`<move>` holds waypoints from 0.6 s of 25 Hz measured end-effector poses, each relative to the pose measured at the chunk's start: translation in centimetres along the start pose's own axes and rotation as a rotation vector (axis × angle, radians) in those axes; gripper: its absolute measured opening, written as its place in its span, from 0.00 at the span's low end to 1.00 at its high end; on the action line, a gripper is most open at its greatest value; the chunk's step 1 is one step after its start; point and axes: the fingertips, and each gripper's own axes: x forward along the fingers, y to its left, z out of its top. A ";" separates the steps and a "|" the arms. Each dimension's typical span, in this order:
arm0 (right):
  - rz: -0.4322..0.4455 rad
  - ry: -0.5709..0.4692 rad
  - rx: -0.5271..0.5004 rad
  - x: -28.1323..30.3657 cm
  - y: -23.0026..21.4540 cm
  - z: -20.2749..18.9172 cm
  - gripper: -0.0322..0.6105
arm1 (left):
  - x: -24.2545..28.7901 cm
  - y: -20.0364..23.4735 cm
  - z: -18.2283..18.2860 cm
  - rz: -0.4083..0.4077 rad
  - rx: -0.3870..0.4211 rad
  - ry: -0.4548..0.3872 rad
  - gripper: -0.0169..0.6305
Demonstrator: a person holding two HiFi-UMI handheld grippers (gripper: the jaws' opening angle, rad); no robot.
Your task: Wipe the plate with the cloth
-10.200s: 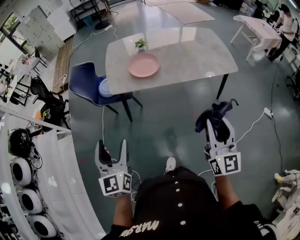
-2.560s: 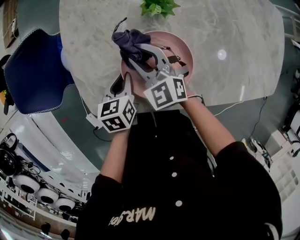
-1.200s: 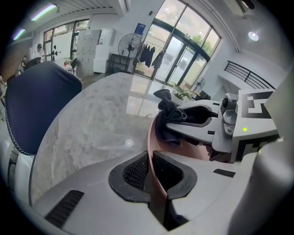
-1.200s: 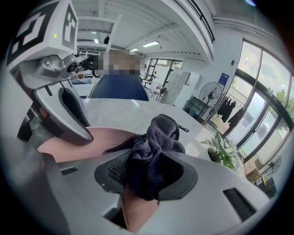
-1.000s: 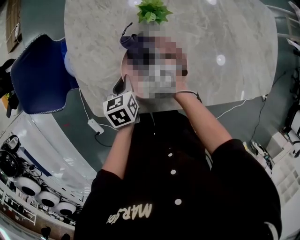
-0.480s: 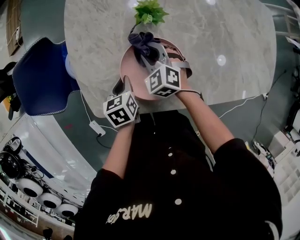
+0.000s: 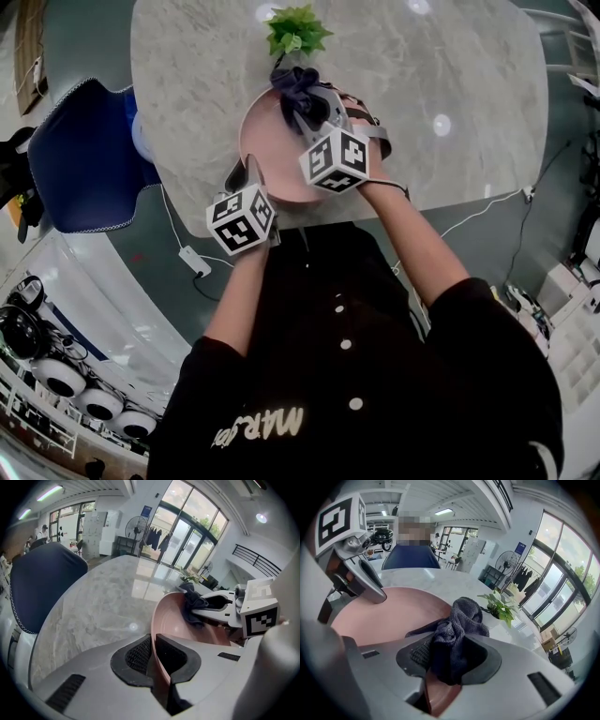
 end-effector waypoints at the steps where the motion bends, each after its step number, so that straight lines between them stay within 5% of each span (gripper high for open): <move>1: -0.001 0.004 -0.001 -0.1 -0.1 -0.1 0.27 | 0.0 0.0 0.0 0.002 -0.003 -0.001 0.09; 15: 0.004 0.079 -0.088 -1.9 -0.4 -3.1 0.27 | -0.1 0.0 0.0 0.006 -0.034 -0.010 0.09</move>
